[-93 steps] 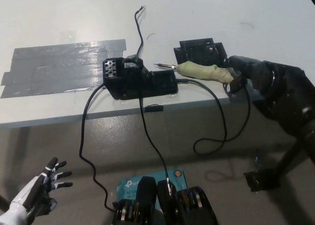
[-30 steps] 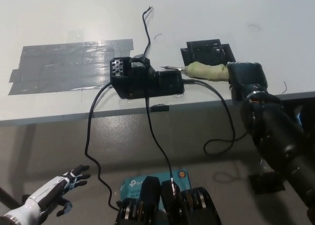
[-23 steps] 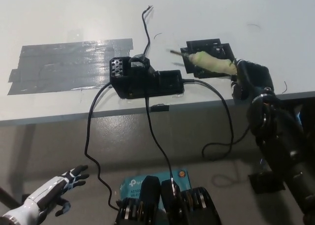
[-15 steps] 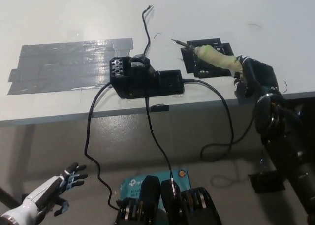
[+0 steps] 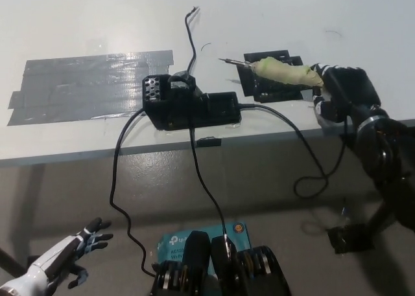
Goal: The robot uses its right hand to grab and lift the soldering gun kept on the middle of the table and puts it in its base
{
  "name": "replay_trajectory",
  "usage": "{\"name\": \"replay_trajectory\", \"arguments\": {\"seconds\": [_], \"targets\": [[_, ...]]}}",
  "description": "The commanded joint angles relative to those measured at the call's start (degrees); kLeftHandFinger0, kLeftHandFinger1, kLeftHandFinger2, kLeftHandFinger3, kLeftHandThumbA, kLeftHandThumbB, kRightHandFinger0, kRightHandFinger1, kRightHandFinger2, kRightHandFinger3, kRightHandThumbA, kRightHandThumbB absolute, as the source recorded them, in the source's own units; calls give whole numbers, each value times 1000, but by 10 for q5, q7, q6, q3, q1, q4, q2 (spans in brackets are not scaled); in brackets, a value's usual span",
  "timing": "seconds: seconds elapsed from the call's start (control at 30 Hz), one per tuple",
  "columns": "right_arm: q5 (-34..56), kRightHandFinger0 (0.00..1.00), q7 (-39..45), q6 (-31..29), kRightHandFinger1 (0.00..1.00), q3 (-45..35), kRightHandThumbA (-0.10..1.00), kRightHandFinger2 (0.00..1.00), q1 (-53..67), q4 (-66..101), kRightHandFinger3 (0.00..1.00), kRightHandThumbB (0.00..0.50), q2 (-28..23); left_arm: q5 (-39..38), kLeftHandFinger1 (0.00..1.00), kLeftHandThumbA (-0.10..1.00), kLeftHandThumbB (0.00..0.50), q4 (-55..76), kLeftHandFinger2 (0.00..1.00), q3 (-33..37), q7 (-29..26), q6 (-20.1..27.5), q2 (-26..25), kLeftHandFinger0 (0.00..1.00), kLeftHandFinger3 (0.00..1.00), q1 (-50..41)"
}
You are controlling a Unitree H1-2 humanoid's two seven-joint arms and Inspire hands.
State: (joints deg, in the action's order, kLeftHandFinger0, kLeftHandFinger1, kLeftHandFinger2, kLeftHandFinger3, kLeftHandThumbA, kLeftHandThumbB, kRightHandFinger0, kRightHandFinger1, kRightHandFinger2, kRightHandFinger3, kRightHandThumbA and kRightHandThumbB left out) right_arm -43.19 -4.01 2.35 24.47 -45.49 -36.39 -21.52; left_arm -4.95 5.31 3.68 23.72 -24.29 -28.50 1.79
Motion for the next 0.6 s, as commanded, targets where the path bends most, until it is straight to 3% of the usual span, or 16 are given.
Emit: {"name": "replay_trajectory", "arguments": {"seconds": [0.0, 0.1, 0.13, 0.37, 0.5, 0.57], "targets": [[-23, 0, -28, -38, 189, 3, -100, 570, -46, 27, 475, 0, -22, 2, 976, 1000, 137, 9, 983, -5, 6, 10, -18, 919, 1000, -4], [-19, 0, -18, -44, 185, -3, -100, 570, -47, 49, 477, 19, -30, 3, 964, 1000, 144, 8, 971, -4, 7, 13, -19, 931, 1000, -1], [-20, 0, -15, -45, 186, -3, -100, 568, -49, 52, 477, 3, -31, 4, 962, 1000, 152, 8, 973, -3, 8, 13, -20, 934, 1000, 0], [-23, 0, 12, -44, 223, 0, -100, 585, -62, 61, 498, 0, -31, 1, 966, 1000, 113, 18, 972, -6, 5, 0, -18, 921, 998, -2], [-26, 0, 17, -48, 155, 0, -100, 515, -75, 70, 308, 9, -26, 3, 950, 1000, 98, 10, 958, -5, 6, 8, -18, 907, 994, 0], [-20, 0, 17, -56, 131, -4, -100, 510, -80, 73, 295, 4, -23, 0, 945, 1000, 108, 9, 953, -6, 6, 7, -17, 900, 983, 0]]}}
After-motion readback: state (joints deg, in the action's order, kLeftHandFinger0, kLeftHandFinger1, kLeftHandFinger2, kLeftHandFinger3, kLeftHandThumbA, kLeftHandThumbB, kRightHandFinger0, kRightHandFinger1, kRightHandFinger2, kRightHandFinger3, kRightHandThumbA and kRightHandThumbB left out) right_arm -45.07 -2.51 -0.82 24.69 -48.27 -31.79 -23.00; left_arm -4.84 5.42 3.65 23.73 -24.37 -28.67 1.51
